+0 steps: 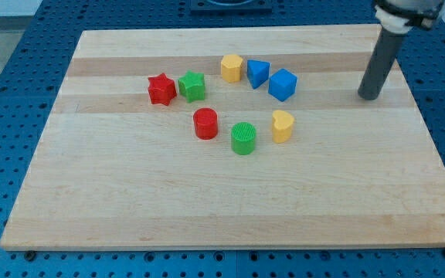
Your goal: Push the green circle left a bit
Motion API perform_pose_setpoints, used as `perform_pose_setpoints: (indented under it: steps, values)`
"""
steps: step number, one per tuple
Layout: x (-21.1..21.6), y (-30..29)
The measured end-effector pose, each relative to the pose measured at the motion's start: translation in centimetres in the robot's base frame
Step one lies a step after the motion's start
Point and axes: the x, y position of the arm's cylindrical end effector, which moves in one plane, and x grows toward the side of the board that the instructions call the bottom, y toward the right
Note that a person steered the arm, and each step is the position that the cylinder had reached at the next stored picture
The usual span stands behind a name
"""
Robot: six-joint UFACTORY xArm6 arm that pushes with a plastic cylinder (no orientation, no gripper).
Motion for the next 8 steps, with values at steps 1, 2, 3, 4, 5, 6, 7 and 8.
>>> perform_pose_setpoints:
  steps: [1,2,3,4,5,6,7,8]
  values:
    - [3.6,-3.5]
    - [6.5,-6.7]
    - [8.7,-9.8]
    - [8.8,-13.2]
    - [8.3,-14.9]
    - [7.2,-16.0]
    - [6.7,-18.5]
    - [6.7,-22.0]
